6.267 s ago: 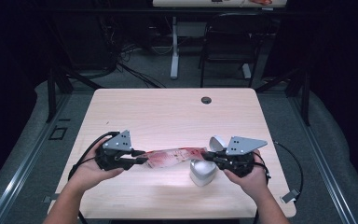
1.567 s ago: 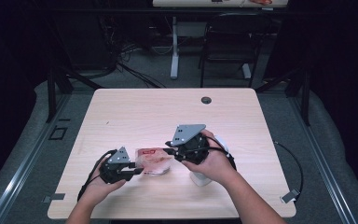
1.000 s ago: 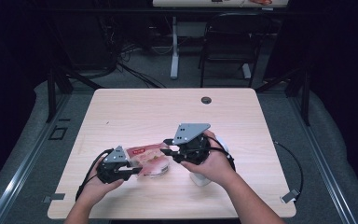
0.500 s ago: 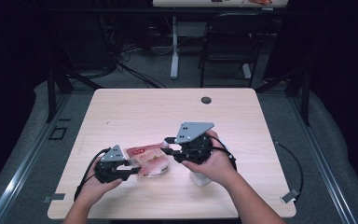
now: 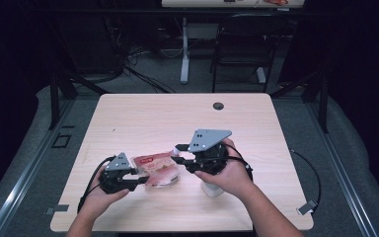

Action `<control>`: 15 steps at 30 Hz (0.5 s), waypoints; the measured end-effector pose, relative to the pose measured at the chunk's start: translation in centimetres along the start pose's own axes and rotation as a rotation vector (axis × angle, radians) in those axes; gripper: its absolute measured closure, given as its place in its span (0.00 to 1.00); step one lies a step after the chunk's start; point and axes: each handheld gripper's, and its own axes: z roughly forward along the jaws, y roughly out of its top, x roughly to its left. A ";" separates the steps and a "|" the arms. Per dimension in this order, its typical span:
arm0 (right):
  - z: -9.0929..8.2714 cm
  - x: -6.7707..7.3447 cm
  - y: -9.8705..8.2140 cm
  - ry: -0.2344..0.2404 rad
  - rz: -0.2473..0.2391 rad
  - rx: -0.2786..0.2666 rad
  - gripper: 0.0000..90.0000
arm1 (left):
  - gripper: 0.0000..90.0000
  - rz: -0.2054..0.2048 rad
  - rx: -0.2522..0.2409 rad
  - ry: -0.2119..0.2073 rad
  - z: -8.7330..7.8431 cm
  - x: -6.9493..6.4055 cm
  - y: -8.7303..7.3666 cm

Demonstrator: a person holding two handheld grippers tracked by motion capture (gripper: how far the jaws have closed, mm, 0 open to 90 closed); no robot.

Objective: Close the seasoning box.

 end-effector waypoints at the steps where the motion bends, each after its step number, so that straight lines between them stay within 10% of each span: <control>1: -0.2 0.0 -0.1 0.002 0.006 -0.005 0.72 | 0.67 0.000 -0.005 0.000 0.0 0.0 0.0; 15: -3.4 -1.2 -1.6 -0.066 0.066 -0.044 0.71 | 0.67 -0.004 -0.014 0.009 -0.7 -0.1 0.1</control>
